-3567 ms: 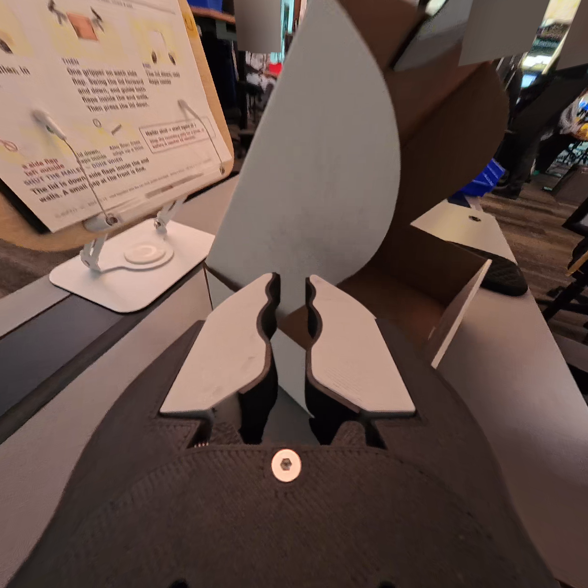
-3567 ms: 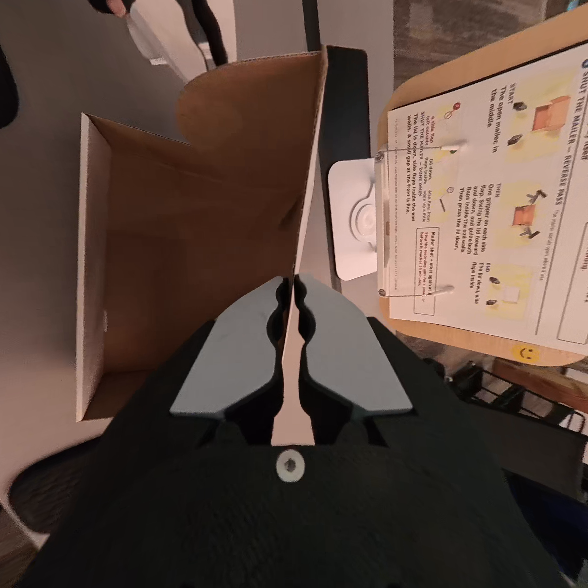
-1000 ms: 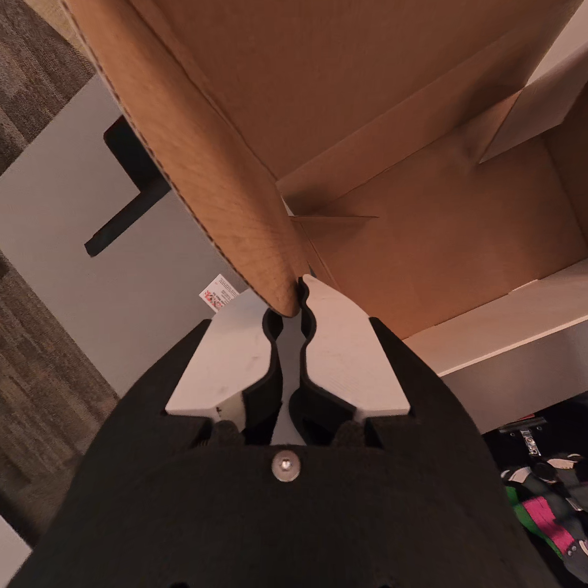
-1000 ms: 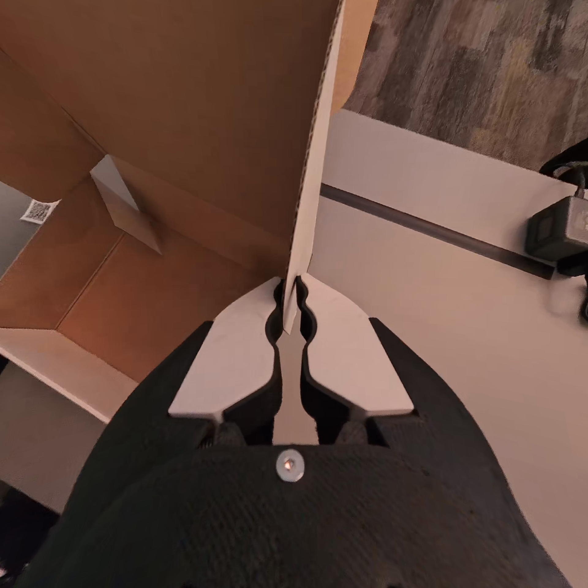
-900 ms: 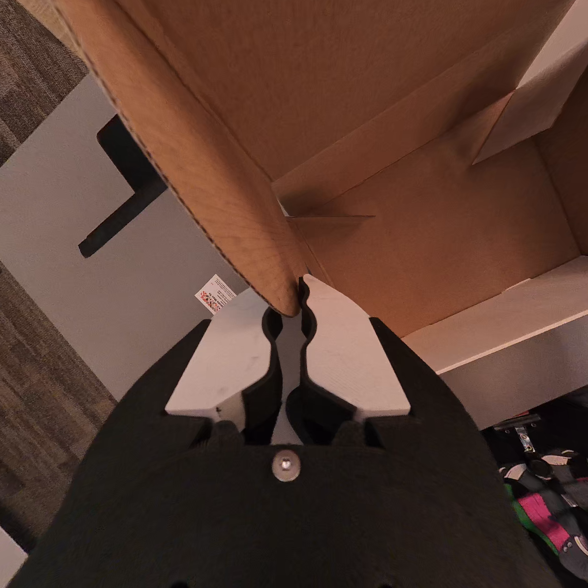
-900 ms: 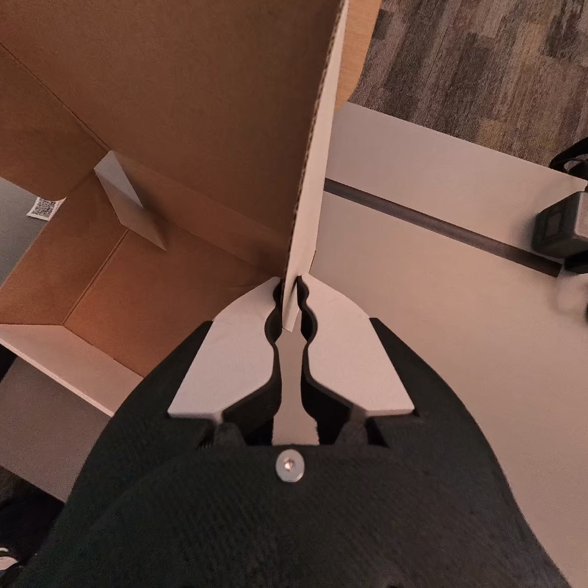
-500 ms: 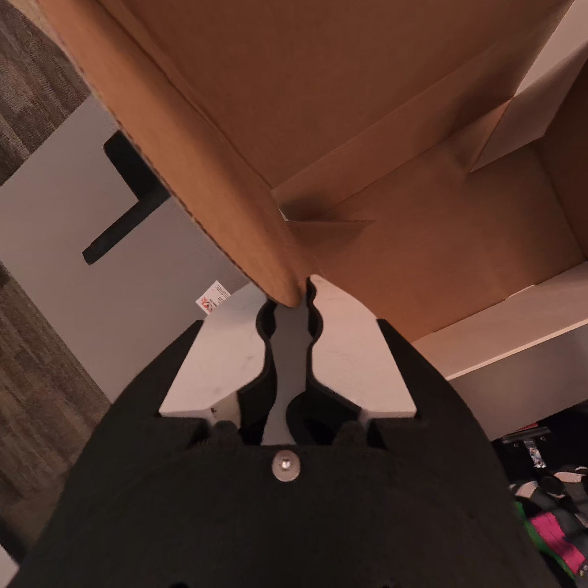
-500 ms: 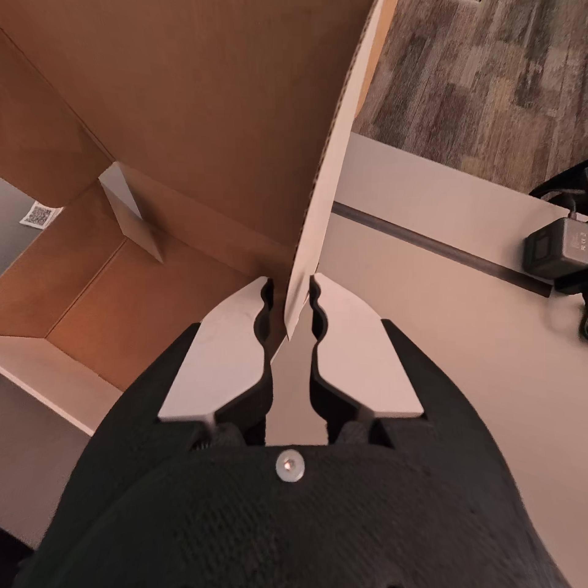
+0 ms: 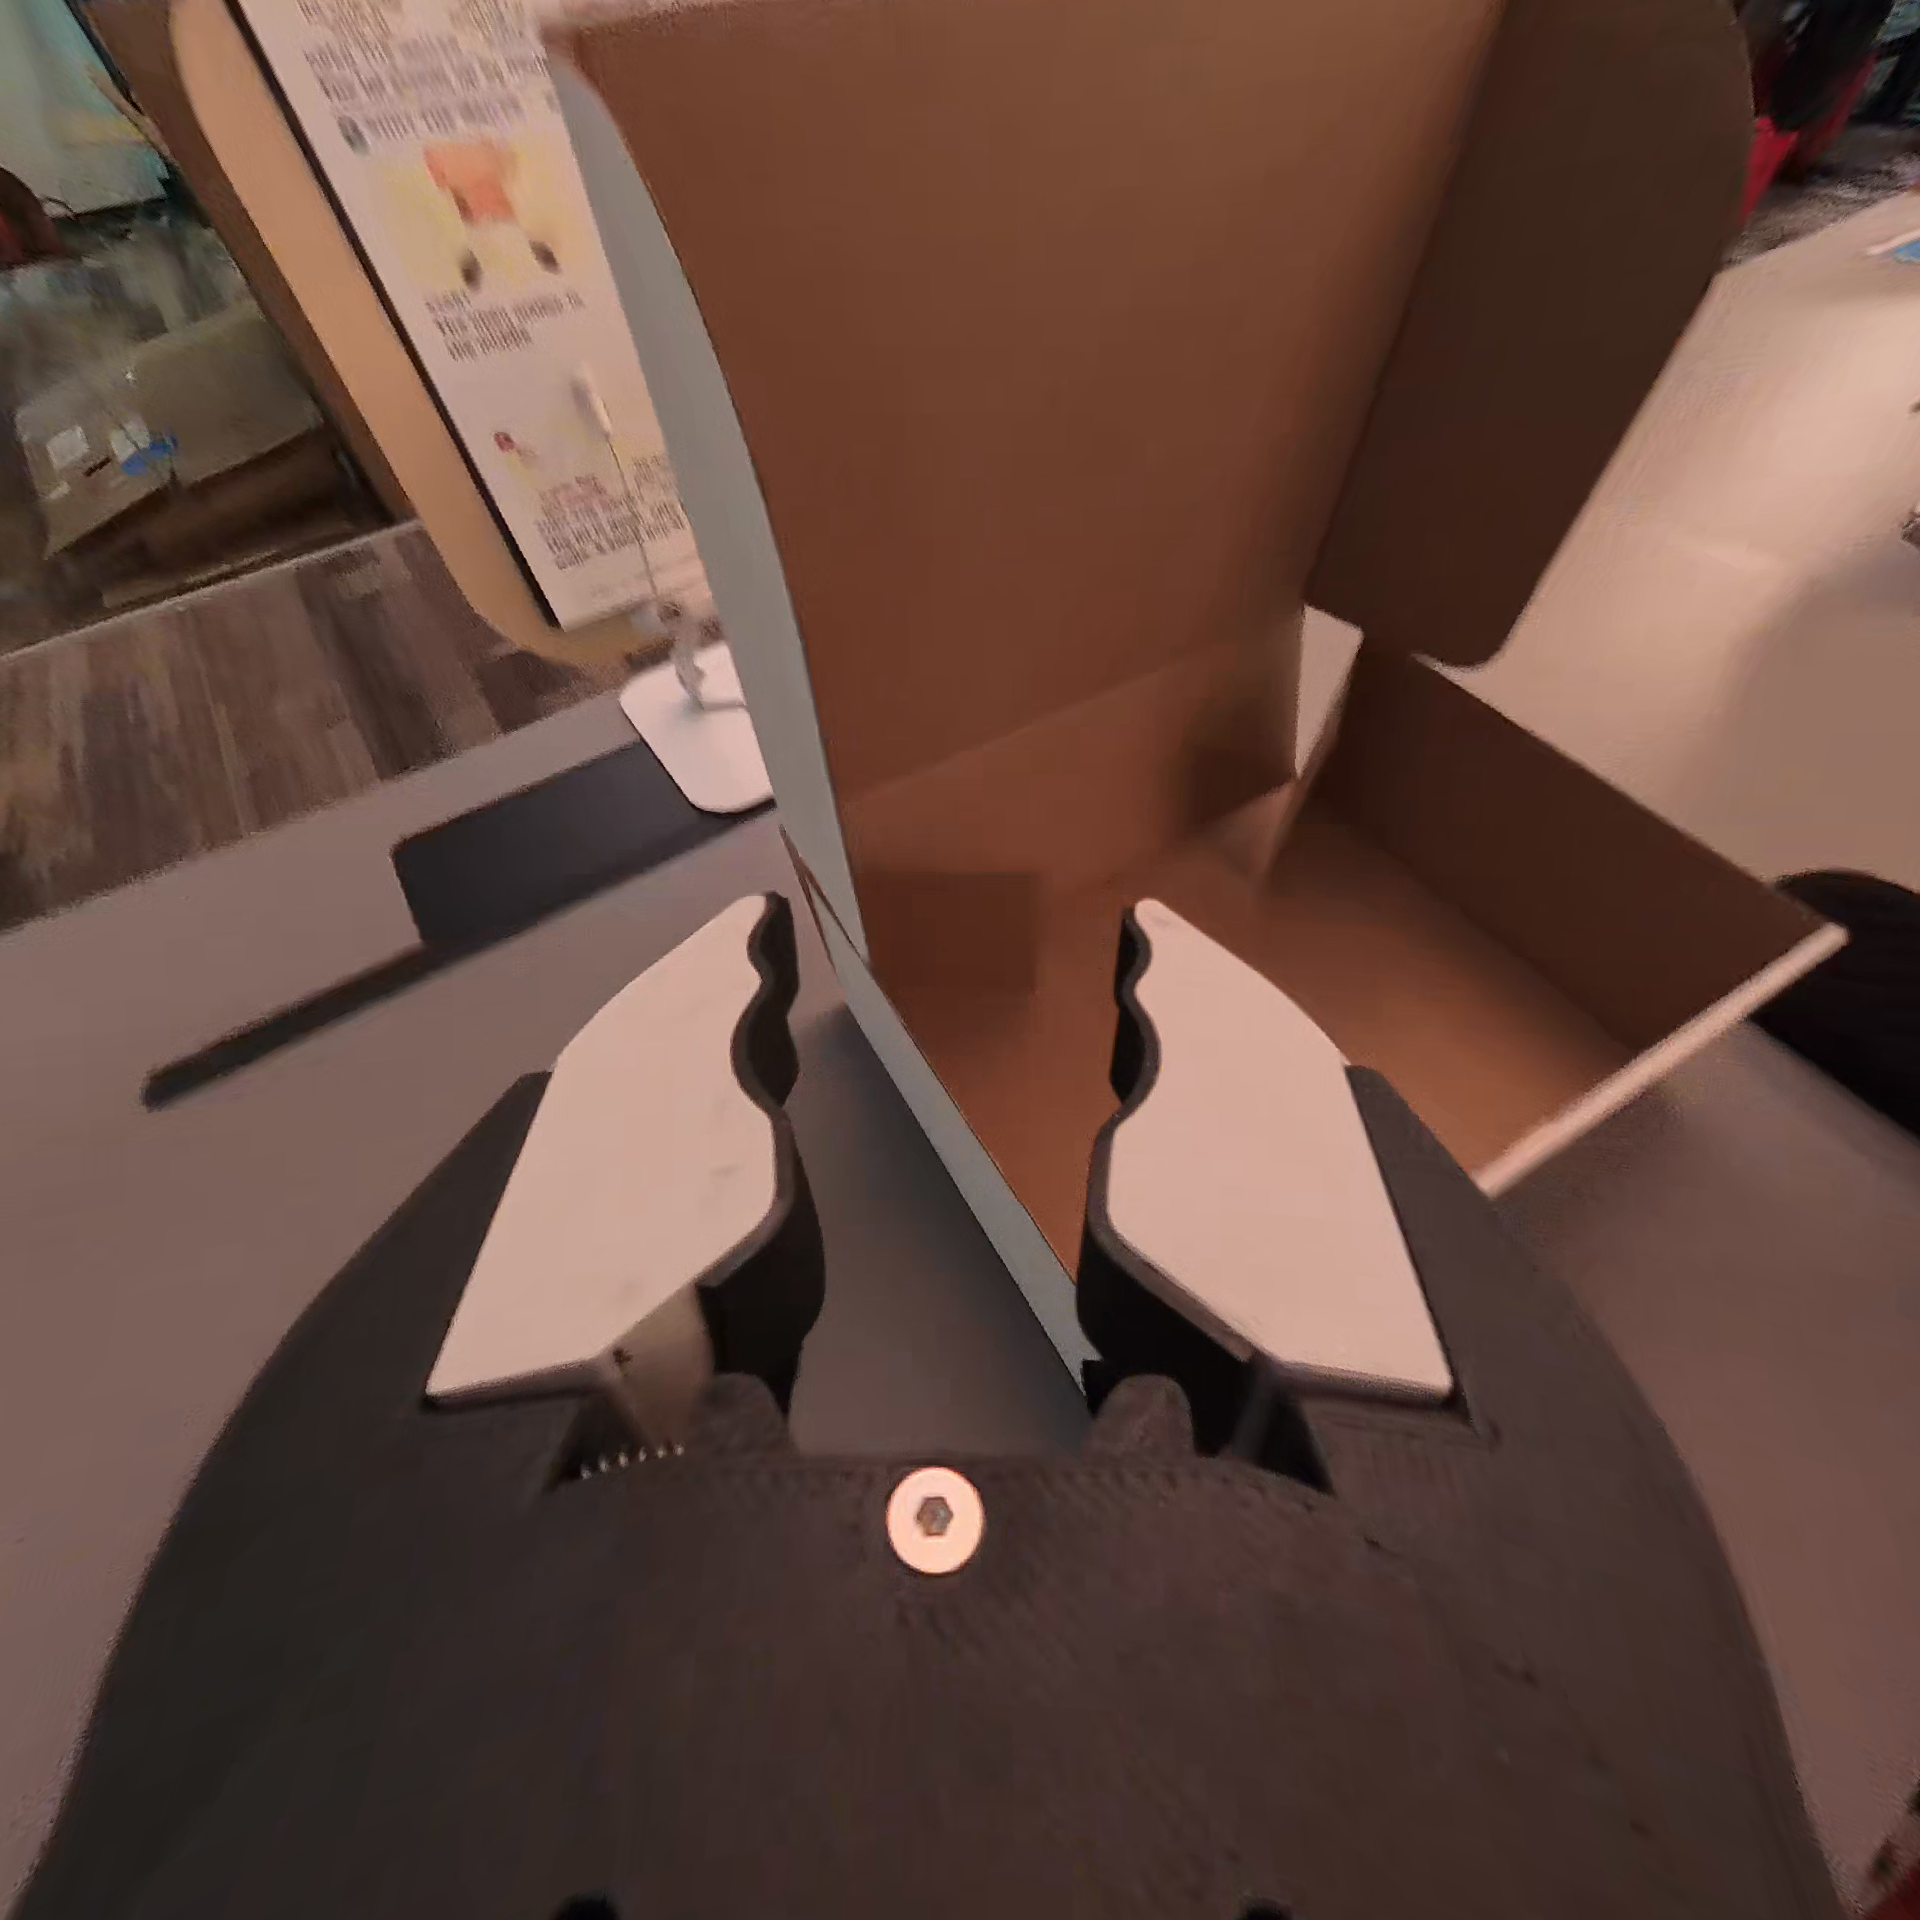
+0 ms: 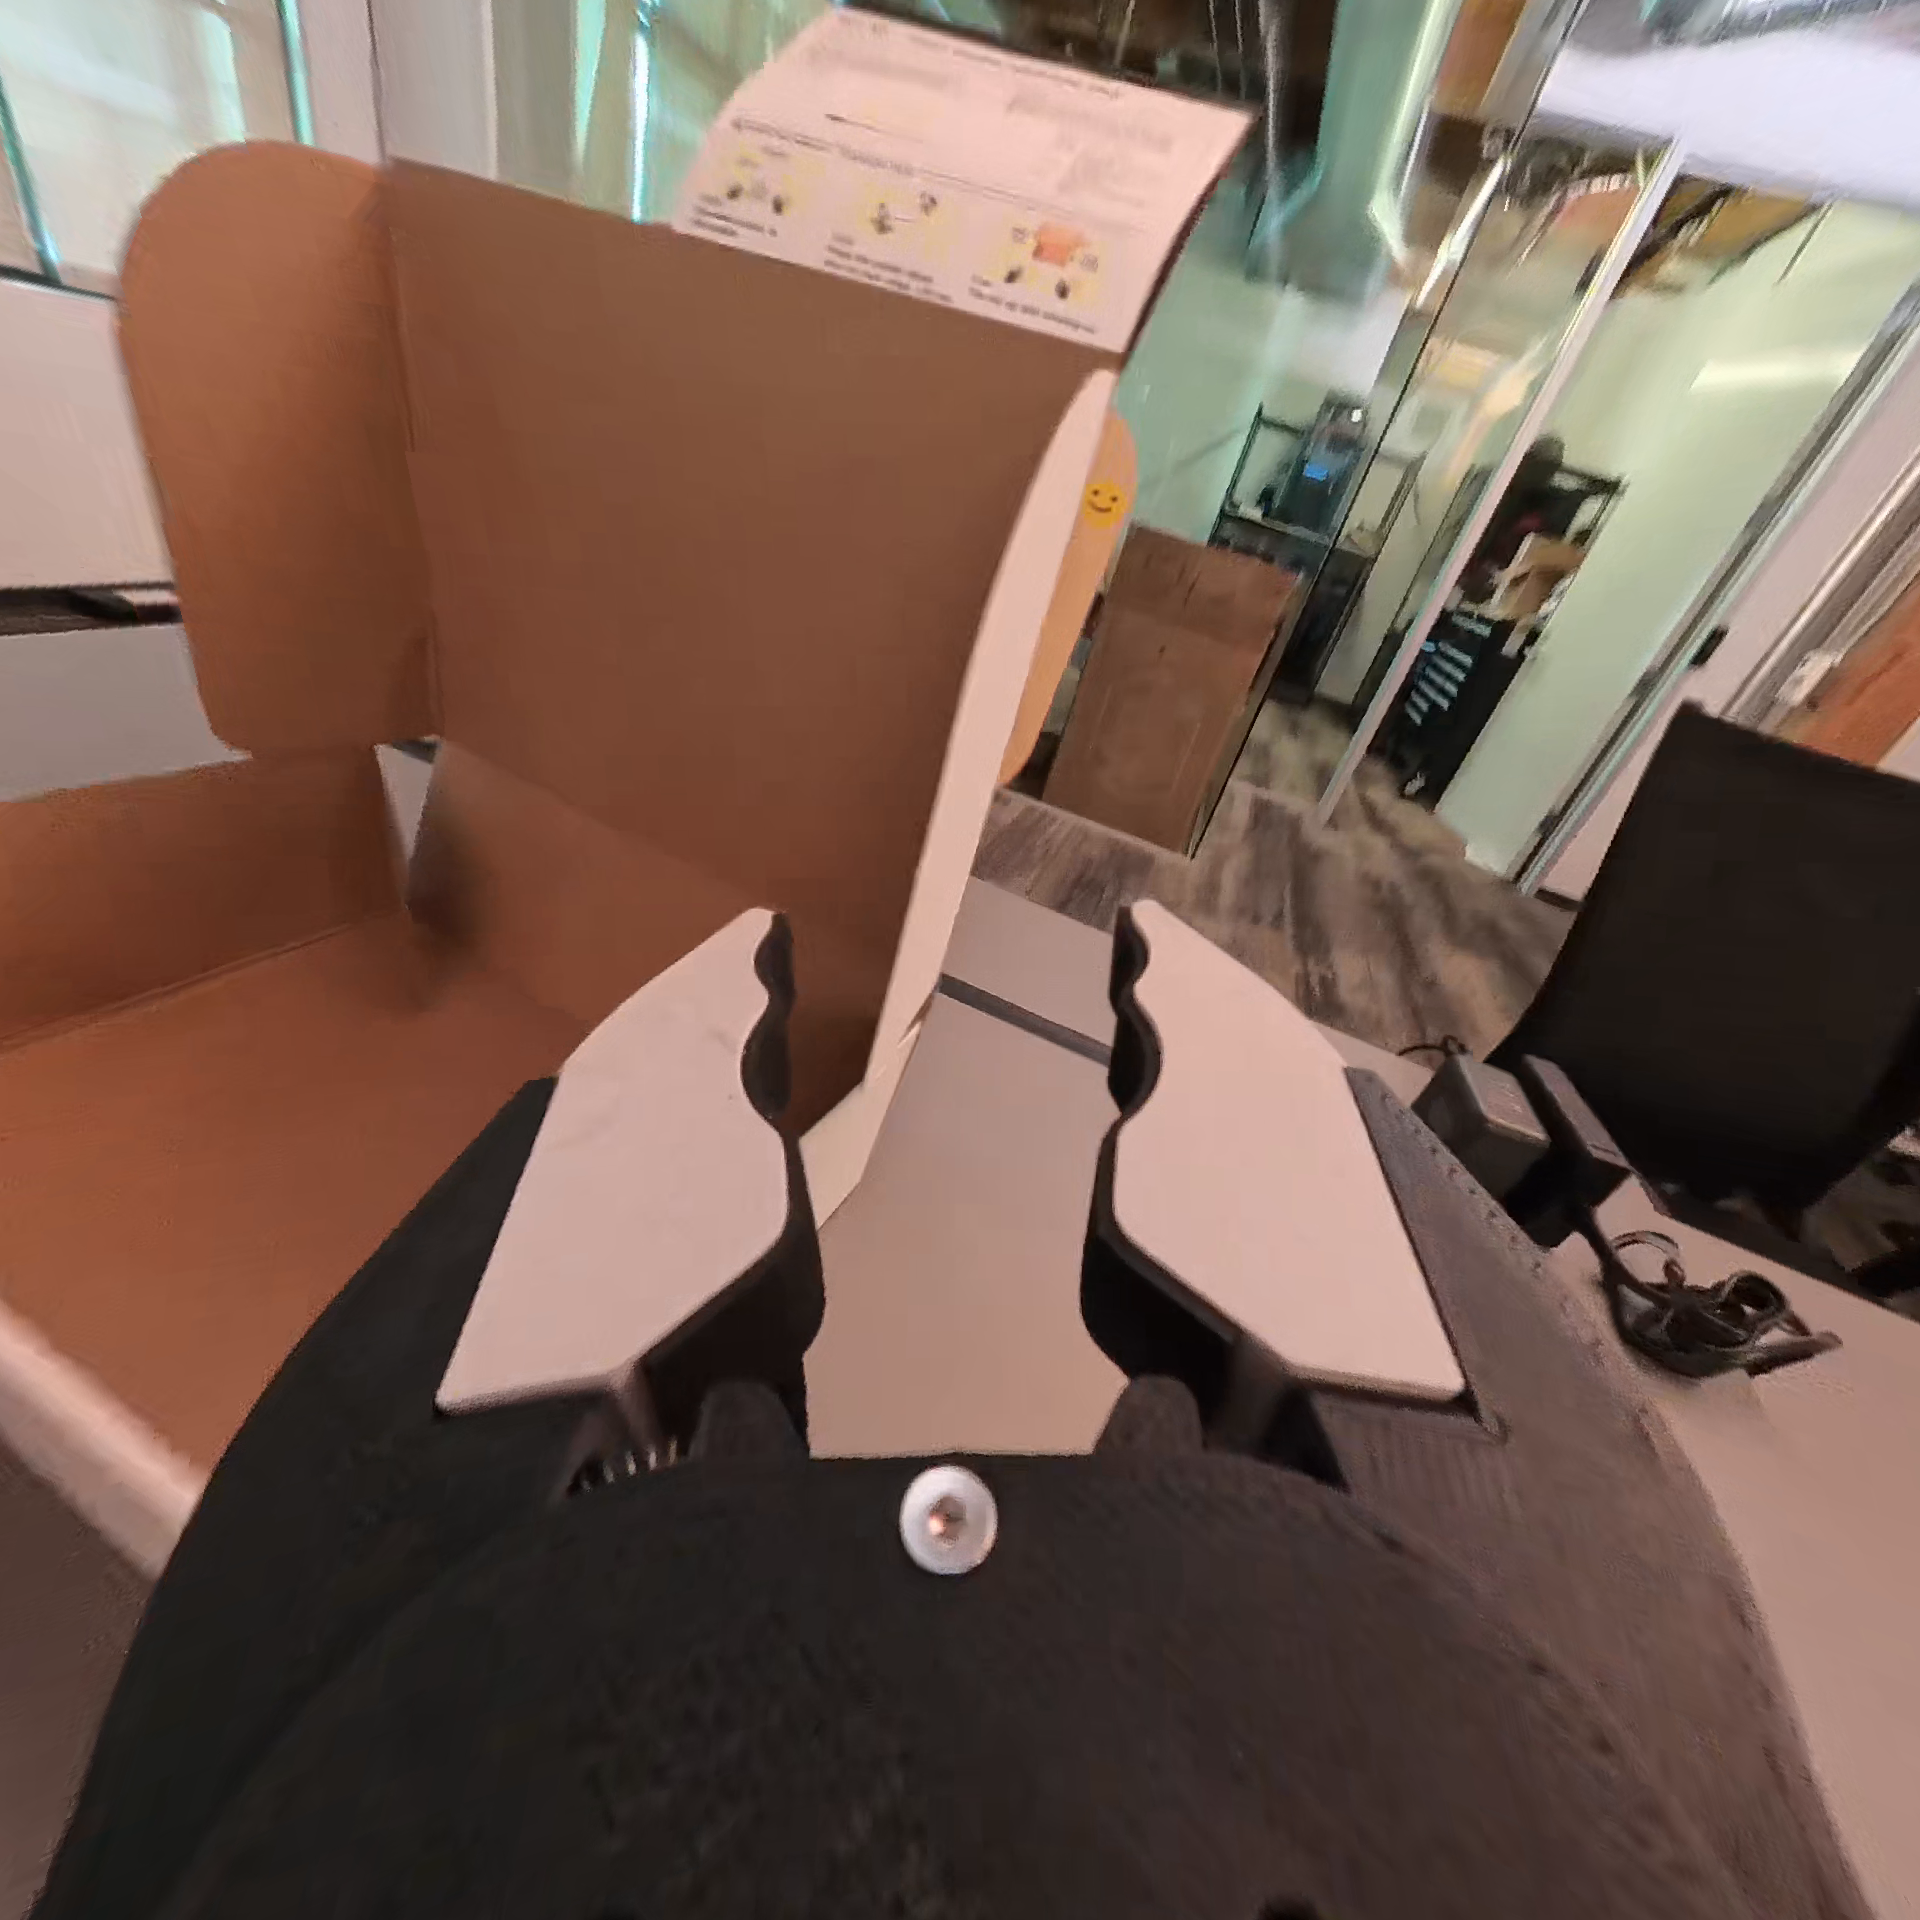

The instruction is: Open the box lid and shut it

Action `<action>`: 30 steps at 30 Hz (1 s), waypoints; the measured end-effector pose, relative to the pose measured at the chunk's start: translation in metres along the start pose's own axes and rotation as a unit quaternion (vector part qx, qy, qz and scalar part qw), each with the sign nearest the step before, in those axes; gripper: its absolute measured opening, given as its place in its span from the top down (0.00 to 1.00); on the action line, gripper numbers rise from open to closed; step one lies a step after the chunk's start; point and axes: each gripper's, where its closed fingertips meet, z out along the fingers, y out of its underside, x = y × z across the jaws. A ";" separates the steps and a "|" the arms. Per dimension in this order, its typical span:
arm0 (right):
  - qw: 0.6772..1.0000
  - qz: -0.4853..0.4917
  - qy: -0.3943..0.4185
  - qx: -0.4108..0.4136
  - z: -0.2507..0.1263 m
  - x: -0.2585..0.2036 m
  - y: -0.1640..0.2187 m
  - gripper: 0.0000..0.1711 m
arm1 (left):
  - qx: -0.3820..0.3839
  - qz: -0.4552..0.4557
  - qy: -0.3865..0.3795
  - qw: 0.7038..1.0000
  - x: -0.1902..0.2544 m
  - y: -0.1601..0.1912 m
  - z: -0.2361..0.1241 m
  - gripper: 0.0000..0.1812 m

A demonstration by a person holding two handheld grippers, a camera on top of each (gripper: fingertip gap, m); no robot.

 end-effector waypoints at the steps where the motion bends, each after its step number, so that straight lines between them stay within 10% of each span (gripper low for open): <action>1: 1.000 -0.008 -0.007 0.009 -0.010 -0.013 0.008 0.65 | -0.009 -0.004 0.002 1.000 0.008 0.019 -0.004 0.66; 11: 0.991 0.020 -0.092 -0.094 -0.059 -0.113 0.096 0.64 | -0.054 -0.088 0.096 0.990 0.063 0.151 -0.016 0.62; 30: 0.982 0.041 -0.133 -0.128 -0.059 -0.113 0.106 0.72 | -0.049 -0.044 0.084 0.994 0.074 0.161 0.001 0.66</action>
